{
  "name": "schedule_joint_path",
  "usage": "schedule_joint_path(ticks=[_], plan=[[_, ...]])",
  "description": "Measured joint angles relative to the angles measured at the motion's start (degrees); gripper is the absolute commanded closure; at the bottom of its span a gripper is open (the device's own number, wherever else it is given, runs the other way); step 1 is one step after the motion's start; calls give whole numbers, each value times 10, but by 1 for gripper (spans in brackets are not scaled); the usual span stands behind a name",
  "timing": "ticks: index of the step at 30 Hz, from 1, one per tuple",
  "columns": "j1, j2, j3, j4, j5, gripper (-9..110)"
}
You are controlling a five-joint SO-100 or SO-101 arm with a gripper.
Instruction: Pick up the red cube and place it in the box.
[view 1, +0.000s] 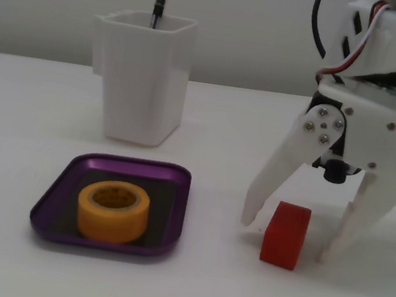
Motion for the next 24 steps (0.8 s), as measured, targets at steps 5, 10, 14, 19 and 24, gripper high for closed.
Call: schedule_joint_path(ticks=[5, 10, 14, 19, 24], plan=[[0, 0, 0, 0, 0, 97], [0, 0, 0, -1, -1, 102], [0, 0, -9, 0, -10, 102], [0, 52, -37, 0, -95, 102], [41, 129, -87, -7, -209, 102]])
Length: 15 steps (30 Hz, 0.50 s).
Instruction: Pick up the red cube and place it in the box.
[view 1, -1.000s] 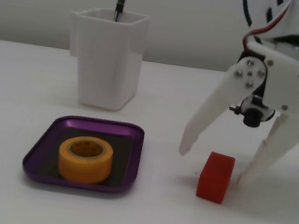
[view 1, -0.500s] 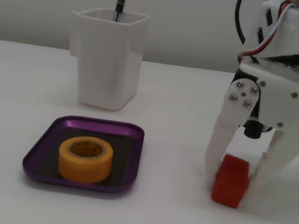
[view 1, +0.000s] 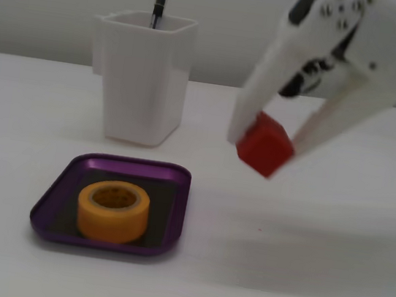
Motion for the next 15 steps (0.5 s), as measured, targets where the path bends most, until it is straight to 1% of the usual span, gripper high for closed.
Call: schedule_joint_path(ticks=[4, 6, 9, 15], plan=[[77, -1, -26, -71, -62, 102], [97, -24, -26, -118, -95, 102], [108, -79, -31, -174, -136, 102], [105, -197, -34, -238, -151, 102]])
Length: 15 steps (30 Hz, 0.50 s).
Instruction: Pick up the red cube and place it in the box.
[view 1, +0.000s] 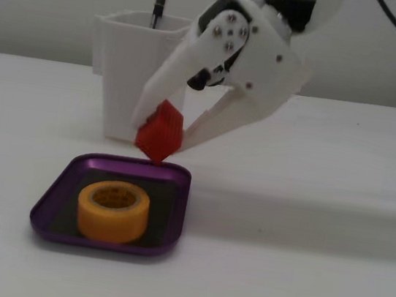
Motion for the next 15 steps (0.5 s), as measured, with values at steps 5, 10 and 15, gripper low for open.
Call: schedule_joint_path(ticks=[5, 10, 15], plan=[[9, -56, -1, -40, -5, 102], [1, -74, -1, -49, -5, 102], [10, -78, -1, -49, -5, 102]])
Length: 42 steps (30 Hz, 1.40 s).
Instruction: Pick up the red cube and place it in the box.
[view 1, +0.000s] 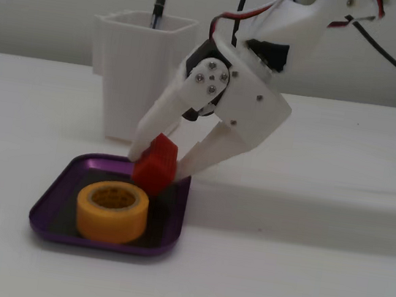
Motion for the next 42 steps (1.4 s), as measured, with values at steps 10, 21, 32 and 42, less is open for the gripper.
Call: schedule_joint_path(ticks=[10, 21, 32, 42], plan=[[0, -17, -3, -2, 0, 87], [12, 73, -82, 93, 34, 85], [7, 421, -142, 355, 45, 85], [15, 792, 131, 408, 58, 85]])
